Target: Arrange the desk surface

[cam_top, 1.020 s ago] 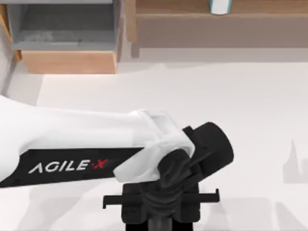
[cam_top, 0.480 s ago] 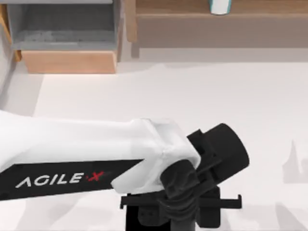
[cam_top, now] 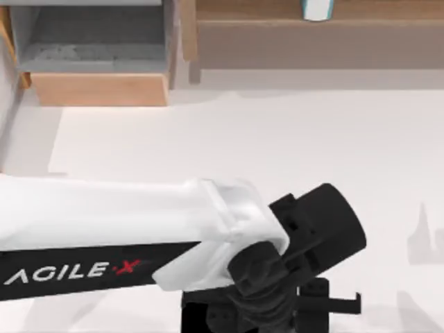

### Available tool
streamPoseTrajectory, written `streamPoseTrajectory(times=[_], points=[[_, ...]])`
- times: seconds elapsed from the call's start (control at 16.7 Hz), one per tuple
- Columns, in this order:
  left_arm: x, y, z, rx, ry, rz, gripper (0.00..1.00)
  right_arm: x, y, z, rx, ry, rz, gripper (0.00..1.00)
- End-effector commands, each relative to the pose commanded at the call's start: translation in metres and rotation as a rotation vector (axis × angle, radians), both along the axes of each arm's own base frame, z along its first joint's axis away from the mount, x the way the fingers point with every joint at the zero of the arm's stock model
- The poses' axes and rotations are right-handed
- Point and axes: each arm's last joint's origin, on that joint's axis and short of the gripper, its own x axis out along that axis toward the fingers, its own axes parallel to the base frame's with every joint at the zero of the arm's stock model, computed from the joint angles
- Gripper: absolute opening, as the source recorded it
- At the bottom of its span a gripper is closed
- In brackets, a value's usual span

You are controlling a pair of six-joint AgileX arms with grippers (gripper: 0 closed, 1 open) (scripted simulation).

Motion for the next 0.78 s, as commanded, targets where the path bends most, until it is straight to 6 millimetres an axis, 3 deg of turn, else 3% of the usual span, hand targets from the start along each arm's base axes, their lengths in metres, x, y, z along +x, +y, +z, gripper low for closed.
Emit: streamPoseTrajectory(times=[0.24,0.48,0.78], points=[[-0.004,0.001,-0.002,0.007,0.017,-0.017,0.0,0.0,0.0,0.0,0.0,0.0,0.0,1.0],[0.01,0.007,-0.003,0.047,0.0,0.064,0.0,0.0,0.0,0.0,0.0,0.0,0.0,1.0],[0.026,0.019,-0.03,0.194,0.018,0.178,0.0,0.0,0.0,0.0,0.0,0.0,0.0,1.0]])
